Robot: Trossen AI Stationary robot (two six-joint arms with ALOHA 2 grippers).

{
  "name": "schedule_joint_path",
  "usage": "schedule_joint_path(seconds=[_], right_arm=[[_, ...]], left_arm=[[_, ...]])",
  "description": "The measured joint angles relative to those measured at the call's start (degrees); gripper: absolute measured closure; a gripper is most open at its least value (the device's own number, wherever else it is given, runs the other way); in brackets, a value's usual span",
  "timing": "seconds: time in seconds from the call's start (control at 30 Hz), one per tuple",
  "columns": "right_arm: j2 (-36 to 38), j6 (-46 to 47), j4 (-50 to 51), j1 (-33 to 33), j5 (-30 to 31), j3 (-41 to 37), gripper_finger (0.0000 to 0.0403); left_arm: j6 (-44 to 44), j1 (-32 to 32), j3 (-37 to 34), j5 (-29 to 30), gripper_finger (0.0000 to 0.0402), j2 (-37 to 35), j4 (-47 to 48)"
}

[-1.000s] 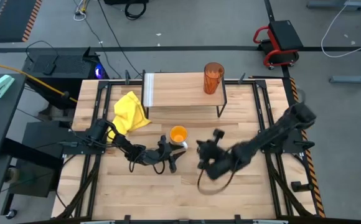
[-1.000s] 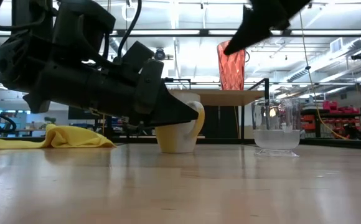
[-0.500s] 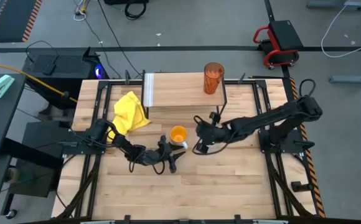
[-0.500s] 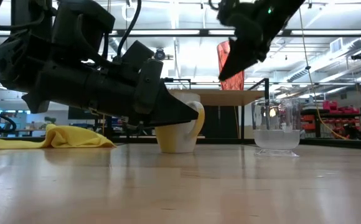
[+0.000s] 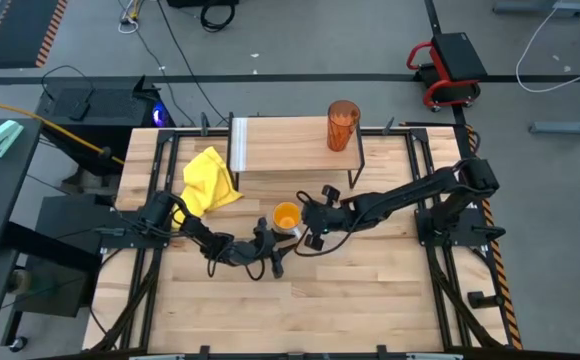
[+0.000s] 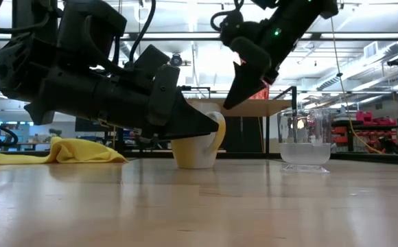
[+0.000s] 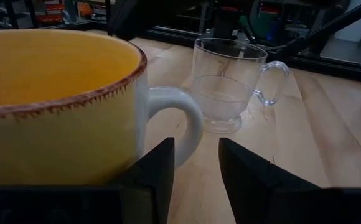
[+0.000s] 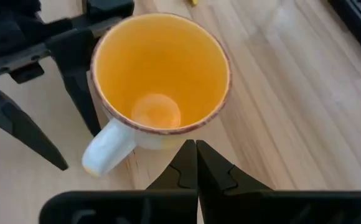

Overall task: Stack small to large cups/mugs on shelf
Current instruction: Put the yellow mug on the shelf

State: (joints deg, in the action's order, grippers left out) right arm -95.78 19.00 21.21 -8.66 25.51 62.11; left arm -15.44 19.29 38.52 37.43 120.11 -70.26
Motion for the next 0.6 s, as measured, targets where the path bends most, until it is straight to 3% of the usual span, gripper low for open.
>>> schedule_joint_path(seconds=[0.6], right_arm=[[-0.4, 1.6, 0.0, -1.7, -6.8, 0.1, 0.0403]], left_arm=[[0.0, 0.2, 0.0, 0.0, 0.0265, 0.0, -0.2]])
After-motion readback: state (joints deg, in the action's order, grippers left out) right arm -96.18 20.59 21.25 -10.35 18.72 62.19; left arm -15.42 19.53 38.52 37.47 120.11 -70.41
